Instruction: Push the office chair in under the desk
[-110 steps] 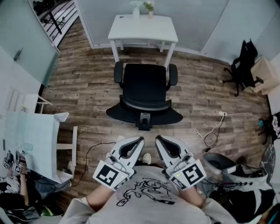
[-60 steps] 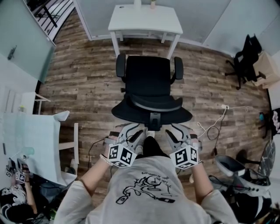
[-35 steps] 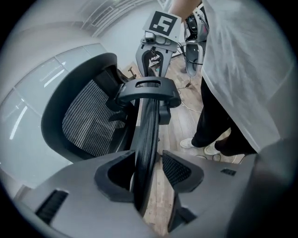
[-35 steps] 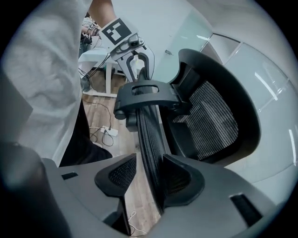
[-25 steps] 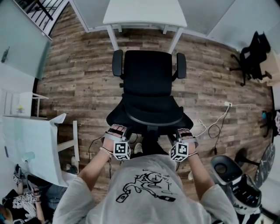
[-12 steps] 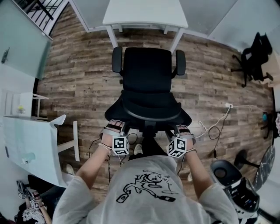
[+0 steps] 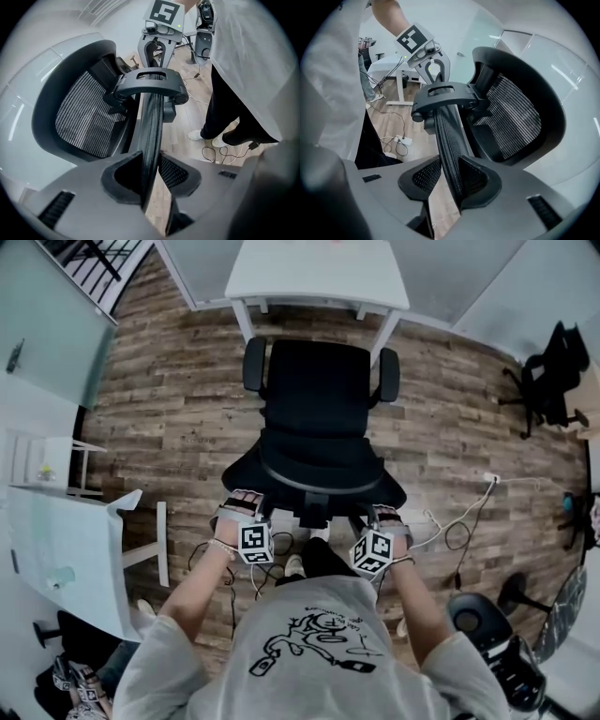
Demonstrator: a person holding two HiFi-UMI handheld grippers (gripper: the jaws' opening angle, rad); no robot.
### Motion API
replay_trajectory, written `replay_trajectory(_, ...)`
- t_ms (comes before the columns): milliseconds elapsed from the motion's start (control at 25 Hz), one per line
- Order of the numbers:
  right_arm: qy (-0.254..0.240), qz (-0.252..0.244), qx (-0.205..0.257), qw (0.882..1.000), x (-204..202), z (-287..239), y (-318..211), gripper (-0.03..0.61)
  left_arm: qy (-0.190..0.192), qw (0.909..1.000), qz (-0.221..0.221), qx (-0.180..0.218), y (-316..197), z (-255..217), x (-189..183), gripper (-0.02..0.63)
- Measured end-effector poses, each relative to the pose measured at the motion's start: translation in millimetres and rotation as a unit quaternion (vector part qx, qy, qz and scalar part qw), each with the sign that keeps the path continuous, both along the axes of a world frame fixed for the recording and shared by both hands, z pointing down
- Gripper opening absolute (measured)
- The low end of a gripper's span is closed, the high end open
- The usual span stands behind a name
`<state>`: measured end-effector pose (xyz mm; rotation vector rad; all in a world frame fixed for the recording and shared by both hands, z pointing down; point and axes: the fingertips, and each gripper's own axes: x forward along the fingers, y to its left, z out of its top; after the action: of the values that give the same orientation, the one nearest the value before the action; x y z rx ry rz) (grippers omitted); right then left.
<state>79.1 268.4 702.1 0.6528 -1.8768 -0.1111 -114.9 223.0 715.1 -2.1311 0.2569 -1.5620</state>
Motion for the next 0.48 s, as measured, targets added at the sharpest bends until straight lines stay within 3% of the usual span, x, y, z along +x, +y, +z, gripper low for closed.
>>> replay_trajectory(480,-0.013,-0.011,0.002,1.0,0,0,-44,0.141,-0.02,0.9997,-0.016,0.003,-45,3,0,0.11)
